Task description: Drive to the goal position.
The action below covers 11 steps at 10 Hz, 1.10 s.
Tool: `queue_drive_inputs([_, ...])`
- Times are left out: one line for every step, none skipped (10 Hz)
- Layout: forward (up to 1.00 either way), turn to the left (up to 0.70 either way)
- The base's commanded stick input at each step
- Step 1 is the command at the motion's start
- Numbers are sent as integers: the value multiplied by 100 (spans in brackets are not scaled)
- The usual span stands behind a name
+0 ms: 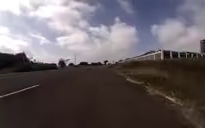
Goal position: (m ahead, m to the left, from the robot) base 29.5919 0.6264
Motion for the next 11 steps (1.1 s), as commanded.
queue_drive_inputs([100, 0])
queue_drive_inputs([100, 0])
queue_drive_inputs([100, 0])
queue_drive_inputs([100, 0])
queue_drive_inputs([100, 0])
queue_drive_inputs([100, 0])
queue_drive_inputs([100, 0])
queue_drive_inputs([100, 0])
queue_drive_inputs([100, 0])
queue_drive_inputs([100, 0])
queue_drive_inputs([100, 0])
